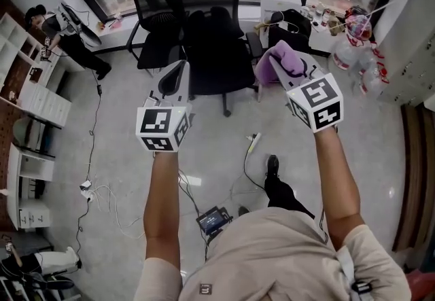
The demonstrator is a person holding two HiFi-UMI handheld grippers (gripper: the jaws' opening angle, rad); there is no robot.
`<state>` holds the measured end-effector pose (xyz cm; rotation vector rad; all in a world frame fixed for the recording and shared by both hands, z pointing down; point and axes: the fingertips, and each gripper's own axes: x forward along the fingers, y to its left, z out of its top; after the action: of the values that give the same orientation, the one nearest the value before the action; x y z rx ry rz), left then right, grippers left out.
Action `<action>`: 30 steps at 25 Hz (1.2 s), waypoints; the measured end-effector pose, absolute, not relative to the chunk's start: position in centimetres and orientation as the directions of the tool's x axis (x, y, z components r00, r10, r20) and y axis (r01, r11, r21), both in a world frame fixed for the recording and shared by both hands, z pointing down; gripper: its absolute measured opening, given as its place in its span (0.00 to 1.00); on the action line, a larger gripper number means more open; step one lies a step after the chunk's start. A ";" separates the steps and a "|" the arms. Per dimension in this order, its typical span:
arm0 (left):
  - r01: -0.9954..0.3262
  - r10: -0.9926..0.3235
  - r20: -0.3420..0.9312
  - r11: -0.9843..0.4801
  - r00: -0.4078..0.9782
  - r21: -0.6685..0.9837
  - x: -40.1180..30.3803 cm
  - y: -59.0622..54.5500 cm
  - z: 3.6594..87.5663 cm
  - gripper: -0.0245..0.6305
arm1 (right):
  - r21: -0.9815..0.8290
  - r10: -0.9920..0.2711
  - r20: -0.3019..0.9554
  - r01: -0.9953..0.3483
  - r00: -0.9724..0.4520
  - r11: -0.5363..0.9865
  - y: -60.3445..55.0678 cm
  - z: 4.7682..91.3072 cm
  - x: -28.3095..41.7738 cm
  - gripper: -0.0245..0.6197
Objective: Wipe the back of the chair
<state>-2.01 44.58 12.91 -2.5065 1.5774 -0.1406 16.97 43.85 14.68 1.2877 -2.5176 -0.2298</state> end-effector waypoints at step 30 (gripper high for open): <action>-0.929 -0.962 0.056 -0.272 0.266 -0.252 7.0 13.5 13.4 0.05 | 0.198 -0.659 0.186 -0.630 -0.728 0.751 11.2 16.4 24.2 0.07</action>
<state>7.02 13.54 13.45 -2.3602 1.7825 -0.2967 24.22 11.22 16.36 1.0136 -2.7062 -0.1763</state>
